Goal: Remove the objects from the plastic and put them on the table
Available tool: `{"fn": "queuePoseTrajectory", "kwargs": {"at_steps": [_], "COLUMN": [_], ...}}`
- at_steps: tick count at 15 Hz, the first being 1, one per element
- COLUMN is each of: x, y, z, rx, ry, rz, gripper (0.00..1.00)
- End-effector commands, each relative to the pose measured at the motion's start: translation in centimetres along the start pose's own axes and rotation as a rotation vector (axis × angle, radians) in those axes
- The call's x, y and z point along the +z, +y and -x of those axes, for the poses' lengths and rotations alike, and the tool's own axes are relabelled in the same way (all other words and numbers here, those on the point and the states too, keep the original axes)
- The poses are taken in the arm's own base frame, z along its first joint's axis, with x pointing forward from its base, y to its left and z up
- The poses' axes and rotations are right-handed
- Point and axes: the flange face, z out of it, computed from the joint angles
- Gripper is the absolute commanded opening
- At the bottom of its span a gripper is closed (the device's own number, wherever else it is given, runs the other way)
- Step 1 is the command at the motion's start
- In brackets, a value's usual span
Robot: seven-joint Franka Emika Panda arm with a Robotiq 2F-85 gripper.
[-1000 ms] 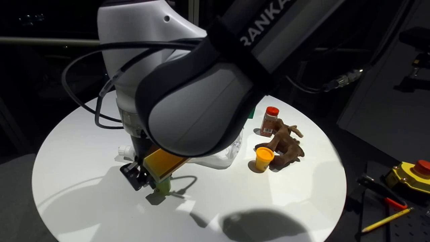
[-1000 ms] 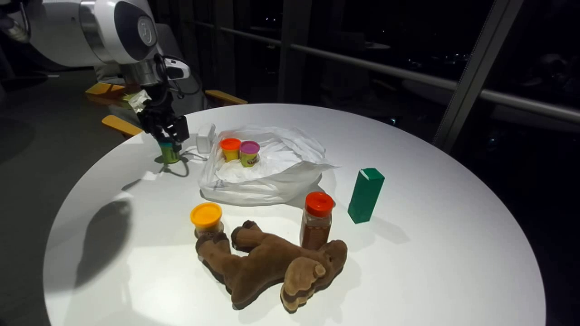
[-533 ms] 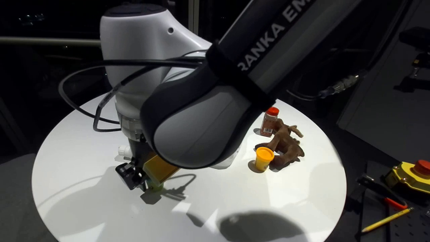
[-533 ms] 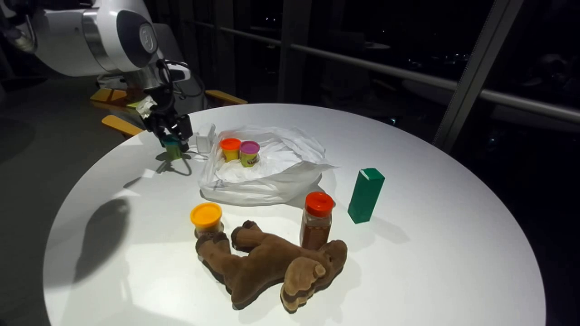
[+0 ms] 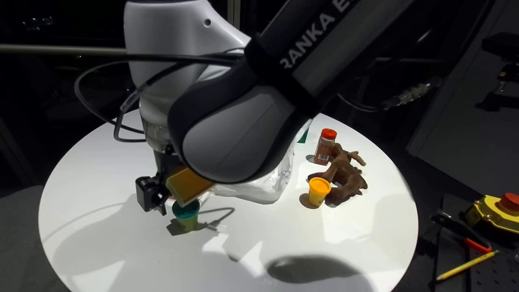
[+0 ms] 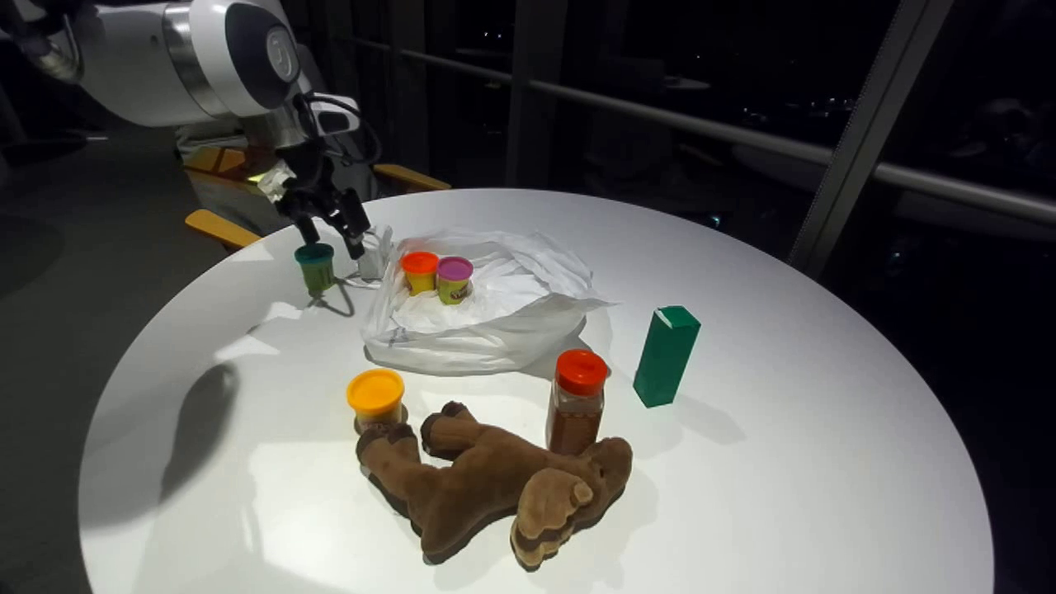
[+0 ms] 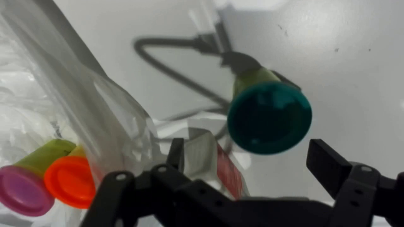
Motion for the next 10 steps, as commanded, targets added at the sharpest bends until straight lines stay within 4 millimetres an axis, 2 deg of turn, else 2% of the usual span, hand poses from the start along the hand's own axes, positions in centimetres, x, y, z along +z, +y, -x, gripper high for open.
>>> {"fn": "queuePoseTrajectory", "kwargs": {"at_steps": [1,3,5,8,10], "x": [-5.2,-7.8,-9.7,-10.7,-10.4], "y": [0.9,2.0,4.1,8.0,10.5], "z": [-2.7,-4.3,-5.3,-5.5,-5.2], "rx": [0.128,0.214,0.320,0.476,0.584], "ry": [0.084,0.133,0.157,0.163,0.138], "rz": [-0.003,-0.002,0.013,0.071,0.100], "gripper": [1.00,1.00,1.00,1.00,1.00]}}
